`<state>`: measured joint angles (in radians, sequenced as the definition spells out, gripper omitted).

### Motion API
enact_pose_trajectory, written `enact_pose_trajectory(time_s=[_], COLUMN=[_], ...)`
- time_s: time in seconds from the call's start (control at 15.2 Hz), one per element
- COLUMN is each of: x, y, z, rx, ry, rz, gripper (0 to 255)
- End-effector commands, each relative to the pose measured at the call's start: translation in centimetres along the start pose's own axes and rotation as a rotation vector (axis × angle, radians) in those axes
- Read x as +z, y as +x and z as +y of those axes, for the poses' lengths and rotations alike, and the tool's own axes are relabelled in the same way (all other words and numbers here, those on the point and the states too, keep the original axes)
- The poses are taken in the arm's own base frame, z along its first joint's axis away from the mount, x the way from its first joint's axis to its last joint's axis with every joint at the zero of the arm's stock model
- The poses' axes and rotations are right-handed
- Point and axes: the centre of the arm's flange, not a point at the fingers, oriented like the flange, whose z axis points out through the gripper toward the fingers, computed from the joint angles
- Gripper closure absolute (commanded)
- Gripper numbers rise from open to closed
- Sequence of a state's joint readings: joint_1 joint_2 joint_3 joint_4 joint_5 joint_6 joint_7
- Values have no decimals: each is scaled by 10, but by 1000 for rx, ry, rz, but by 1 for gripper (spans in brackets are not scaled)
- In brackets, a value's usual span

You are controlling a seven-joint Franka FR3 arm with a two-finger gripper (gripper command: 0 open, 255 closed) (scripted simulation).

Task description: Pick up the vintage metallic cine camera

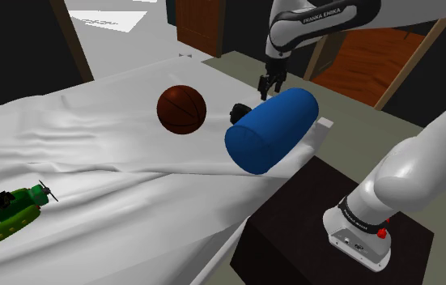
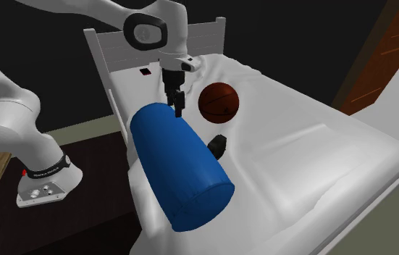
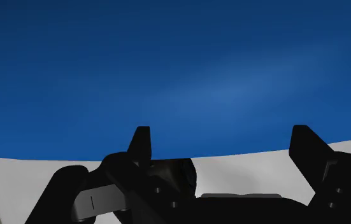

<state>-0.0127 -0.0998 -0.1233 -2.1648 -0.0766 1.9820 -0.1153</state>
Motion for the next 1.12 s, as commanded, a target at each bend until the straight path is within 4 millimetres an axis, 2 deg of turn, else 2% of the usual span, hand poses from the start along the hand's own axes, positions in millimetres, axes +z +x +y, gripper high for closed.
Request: enact_pose_trajectory(time_s=[0.0, 1.06], x=[15, 130], y=[21, 197], z=[5, 36], rx=[-9, -74], ry=[0, 8], rz=[-1, -10], gripper=[0, 0])
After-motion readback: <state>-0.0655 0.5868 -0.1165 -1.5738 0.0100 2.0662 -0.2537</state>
